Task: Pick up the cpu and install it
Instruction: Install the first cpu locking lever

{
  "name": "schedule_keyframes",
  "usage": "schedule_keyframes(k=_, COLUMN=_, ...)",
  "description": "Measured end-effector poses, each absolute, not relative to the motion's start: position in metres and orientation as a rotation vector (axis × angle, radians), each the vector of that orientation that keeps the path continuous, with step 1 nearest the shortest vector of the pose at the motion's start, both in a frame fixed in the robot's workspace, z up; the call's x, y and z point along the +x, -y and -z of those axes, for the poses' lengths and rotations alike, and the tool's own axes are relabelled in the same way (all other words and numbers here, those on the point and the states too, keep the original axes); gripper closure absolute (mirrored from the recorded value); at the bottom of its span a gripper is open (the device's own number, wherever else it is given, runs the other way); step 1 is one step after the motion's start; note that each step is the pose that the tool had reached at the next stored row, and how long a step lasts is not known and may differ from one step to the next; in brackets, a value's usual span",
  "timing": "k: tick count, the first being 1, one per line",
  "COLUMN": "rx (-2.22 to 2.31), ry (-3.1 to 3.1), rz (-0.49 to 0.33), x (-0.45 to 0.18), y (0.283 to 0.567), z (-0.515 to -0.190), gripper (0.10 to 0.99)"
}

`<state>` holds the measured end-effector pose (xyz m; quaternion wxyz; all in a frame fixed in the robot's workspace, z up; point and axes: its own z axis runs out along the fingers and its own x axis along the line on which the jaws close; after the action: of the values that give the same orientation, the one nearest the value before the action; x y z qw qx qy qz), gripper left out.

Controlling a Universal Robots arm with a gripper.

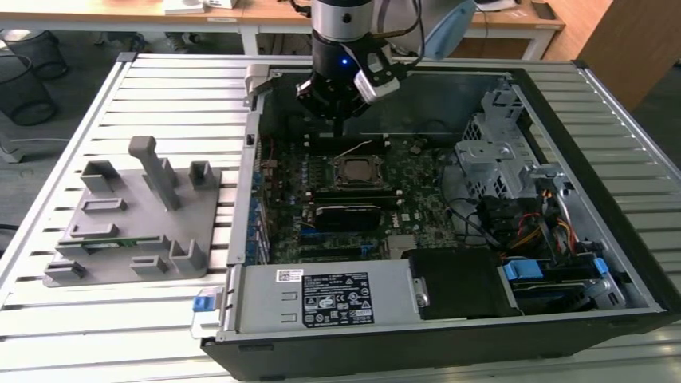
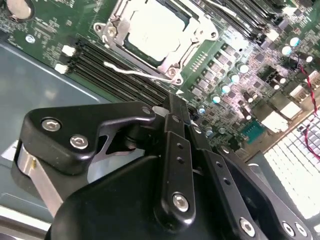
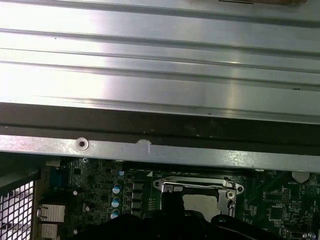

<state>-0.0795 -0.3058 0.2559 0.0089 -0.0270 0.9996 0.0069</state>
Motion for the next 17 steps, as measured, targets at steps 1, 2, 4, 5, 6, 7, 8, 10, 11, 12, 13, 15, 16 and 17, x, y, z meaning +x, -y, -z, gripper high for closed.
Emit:
schedule_keyframes(k=1, rx=-0.084, ry=-3.123, rz=-0.021, x=-0.079, y=0.306, z=-0.256, gripper=0.980)
schedule_keyframes(k=2, rx=-0.084, ry=-3.123, rz=-0.021, x=-0.079, y=0.306, z=-0.256, gripper=0.980)
schedule_keyframes(k=4, rx=-0.084, ry=-3.123, rz=-0.021, x=-0.079, y=0.306, z=-0.256, gripper=0.980)
schedule_keyframes(k=5, rx=-0.084, ry=-3.122, rz=-0.021, x=-0.075, y=0.306, z=-0.256, gripper=0.980)
schedule_keyframes(k=6, rx=-0.084, ry=-3.122, rz=-0.022, x=-0.072, y=0.306, z=-0.255, gripper=0.980)
schedule_keyframes(k=7, rx=-0.084, ry=-3.123, rz=-0.022, x=-0.070, y=0.306, z=-0.255, gripper=0.980)
schedule_keyframes(k=8, rx=-0.084, ry=-3.122, rz=-0.022, x=-0.068, y=0.306, z=-0.255, gripper=0.980)
schedule_keyframes(k=10, rx=-0.084, ry=-3.123, rz=-0.022, x=-0.067, y=0.306, z=-0.255, gripper=0.980)
schedule_keyframes(k=11, rx=-0.077, ry=-3.123, rz=-0.021, x=-0.067, y=0.306, z=-0.255, gripper=0.980)
schedule_keyframes(k=12, rx=-0.076, ry=-3.123, rz=-0.022, x=-0.067, y=0.307, z=-0.253, gripper=0.980)
schedule_keyframes(k=13, rx=-0.076, ry=-3.123, rz=-0.022, x=-0.067, y=0.307, z=-0.253, gripper=0.980)
schedule_keyframes(k=15, rx=-0.075, ry=-3.123, rz=-0.022, x=-0.067, y=0.307, z=-0.253, gripper=0.980)
schedule_keyframes(k=16, rx=-0.076, ry=-3.123, rz=-0.022, x=-0.067, y=0.307, z=-0.253, gripper=0.980)
schedule_keyframes(k=17, rx=-0.076, ry=-3.123, rz=-0.022, x=-0.067, y=0.308, z=-0.253, gripper=0.980)
